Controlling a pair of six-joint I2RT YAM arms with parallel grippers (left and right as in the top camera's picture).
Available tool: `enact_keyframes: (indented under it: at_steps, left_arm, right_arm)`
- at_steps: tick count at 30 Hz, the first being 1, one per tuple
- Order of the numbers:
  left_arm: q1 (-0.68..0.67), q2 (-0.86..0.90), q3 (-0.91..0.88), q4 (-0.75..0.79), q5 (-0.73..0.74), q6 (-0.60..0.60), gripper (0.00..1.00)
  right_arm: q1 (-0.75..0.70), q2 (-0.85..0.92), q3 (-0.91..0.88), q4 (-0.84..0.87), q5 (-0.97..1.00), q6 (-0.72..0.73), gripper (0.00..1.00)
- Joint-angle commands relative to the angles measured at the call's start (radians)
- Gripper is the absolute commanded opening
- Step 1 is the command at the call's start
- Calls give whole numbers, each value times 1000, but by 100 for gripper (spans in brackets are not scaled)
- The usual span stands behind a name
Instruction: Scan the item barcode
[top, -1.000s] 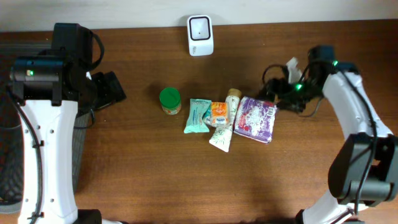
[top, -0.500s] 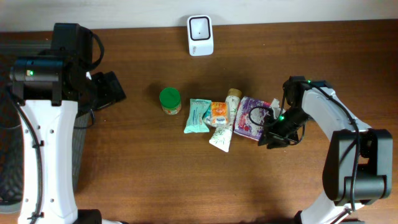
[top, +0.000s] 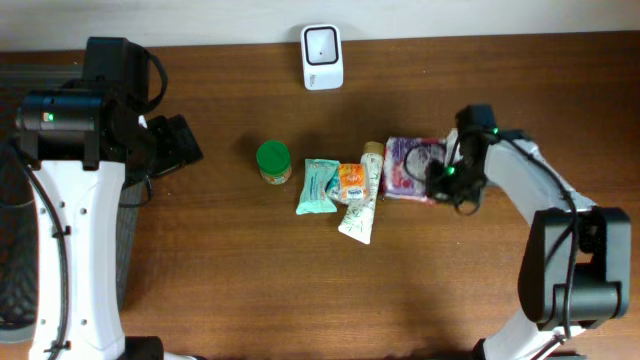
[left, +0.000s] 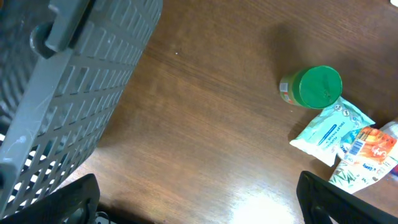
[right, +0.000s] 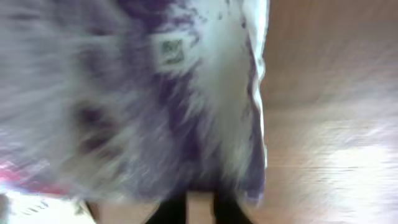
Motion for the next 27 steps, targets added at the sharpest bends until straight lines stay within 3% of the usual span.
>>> enact_keyframes:
  at_steps: [1, 4, 7, 11, 14, 17, 18, 20, 22, 24, 27]
  left_arm:
    - [4, -16, 11, -1, 0, -13, 99]
    - [4, -16, 11, -1, 0, -13, 99]
    - [4, -16, 11, -1, 0, -13, 99]
    - [4, -16, 11, -1, 0, -13, 99]
    - [4, -16, 11, -1, 0, -13, 99]
    - [4, -16, 11, -1, 0, -13, 99]
    - [4, -16, 11, -1, 0, -13, 99]
    - [4, -16, 11, -1, 0, -13, 99]
    - [4, -16, 11, -1, 0, -13, 99]
    - [4, -16, 11, -1, 0, -13, 99]
    - [4, -16, 11, -1, 0, -13, 99]
  right_arm:
    - [-32, -6, 208, -12, 76, 4, 26]
    - [-35, -6, 336, -125, -53, 6, 33]
    - [-1, -6, 288, -200, -138, 25, 56]
    - [25, -5, 87, -101, -133, 377, 79]
    - [7, -5, -47, 45, -133, 572, 80]
    - [-6, -5, -112, 175, -126, 612, 80]
    - [-6, -5, -114, 198, -126, 589, 79]
    - [-6, -5, -114, 235, -126, 510, 64]
    - [-6, -6, -113, 253, -126, 320, 52]
    - [-8, -6, -109, 232, -126, 178, 29]
    - [-41, -8, -78, 174, -149, 97, 4]
